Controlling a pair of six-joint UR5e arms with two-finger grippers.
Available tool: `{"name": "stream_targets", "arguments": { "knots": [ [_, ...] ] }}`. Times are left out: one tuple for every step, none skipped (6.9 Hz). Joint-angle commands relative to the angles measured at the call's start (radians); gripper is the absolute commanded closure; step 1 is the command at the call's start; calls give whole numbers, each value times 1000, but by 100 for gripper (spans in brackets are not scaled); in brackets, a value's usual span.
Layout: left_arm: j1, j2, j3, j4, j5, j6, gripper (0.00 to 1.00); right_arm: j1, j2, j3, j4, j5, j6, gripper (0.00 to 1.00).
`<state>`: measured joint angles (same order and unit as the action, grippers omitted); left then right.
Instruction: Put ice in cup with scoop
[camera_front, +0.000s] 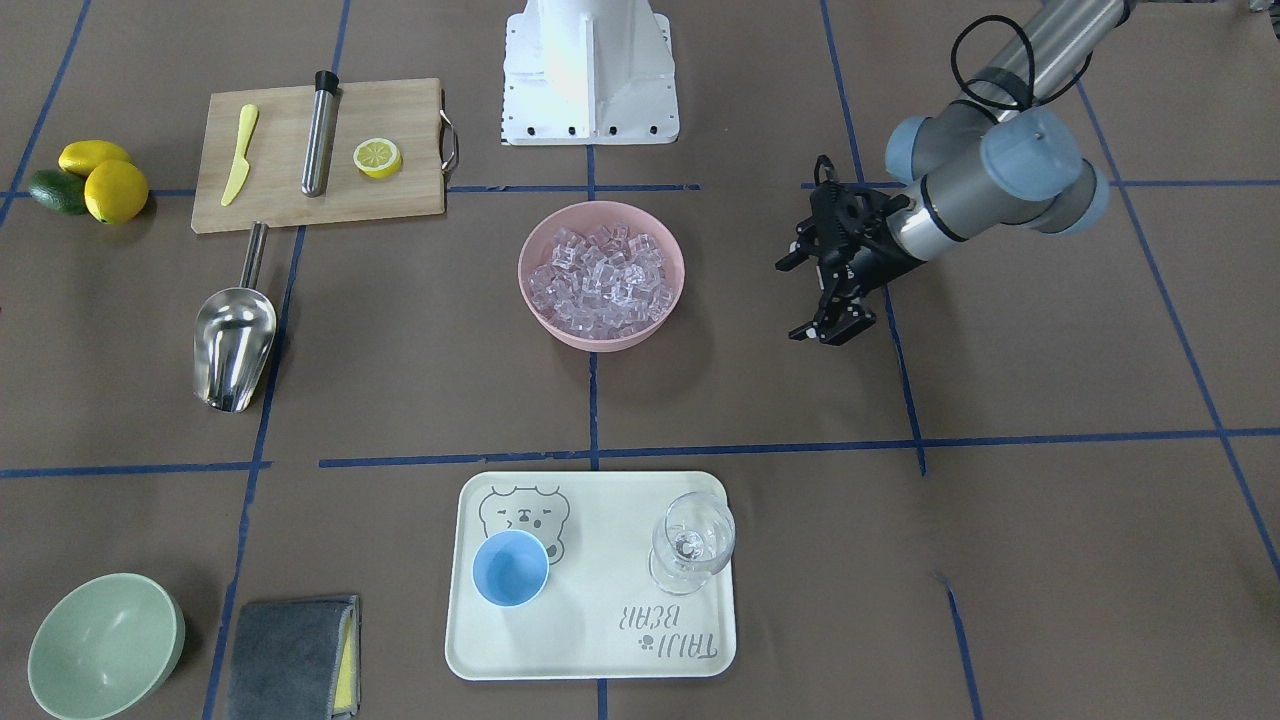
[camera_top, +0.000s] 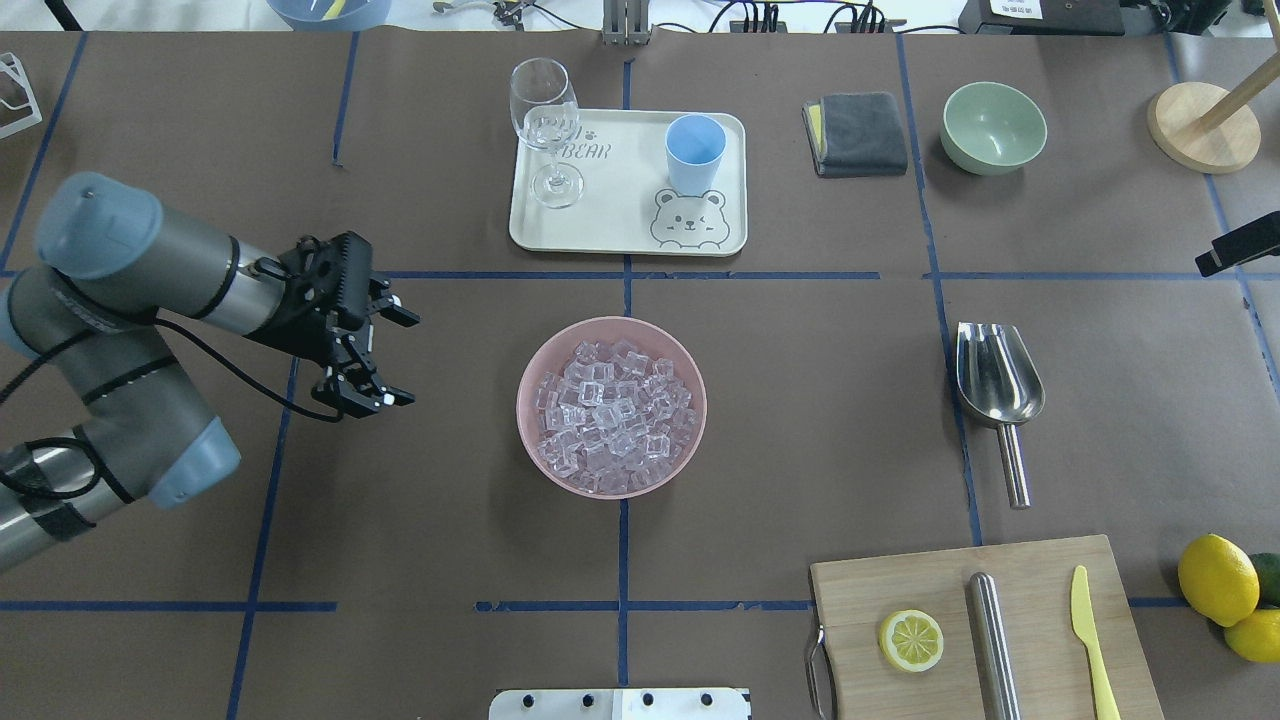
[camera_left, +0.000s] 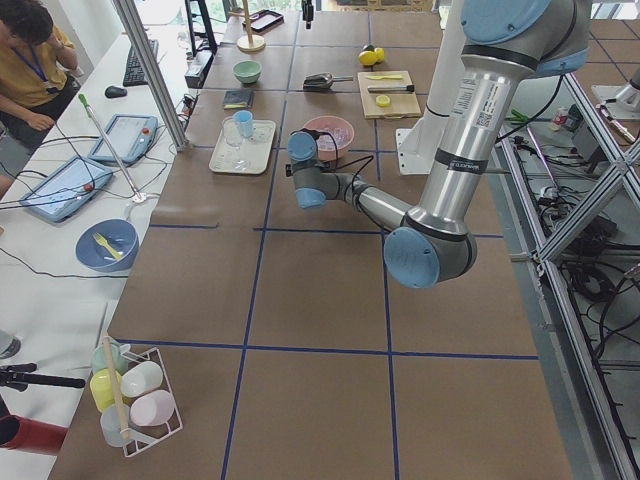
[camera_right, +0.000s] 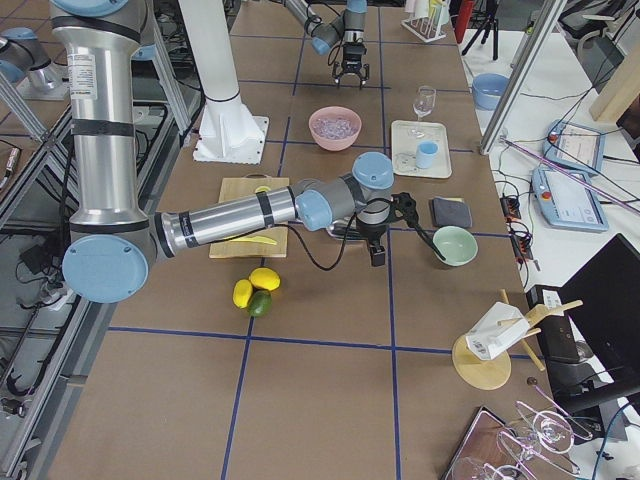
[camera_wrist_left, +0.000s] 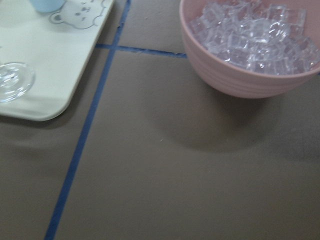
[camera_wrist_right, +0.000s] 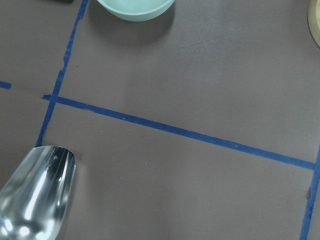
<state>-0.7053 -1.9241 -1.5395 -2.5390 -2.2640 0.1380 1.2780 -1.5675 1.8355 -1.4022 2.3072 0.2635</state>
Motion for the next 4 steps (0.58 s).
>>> {"name": "stream_targets", "arguments": {
  "knots": [
    [98,-47,105,-163,140,-20,0,-6,0,4,0,0,14,0],
    [119,-74,136,-181,141,-38,0,-9,0,5,0,0,29,0],
    [136,-84,139,-187,141,-72,0,-19,0,13,0,0,43,0],
    [154,-84,142,-222,142,-96,0,-35,-5,28,0,0,80,0]
  ]
}}
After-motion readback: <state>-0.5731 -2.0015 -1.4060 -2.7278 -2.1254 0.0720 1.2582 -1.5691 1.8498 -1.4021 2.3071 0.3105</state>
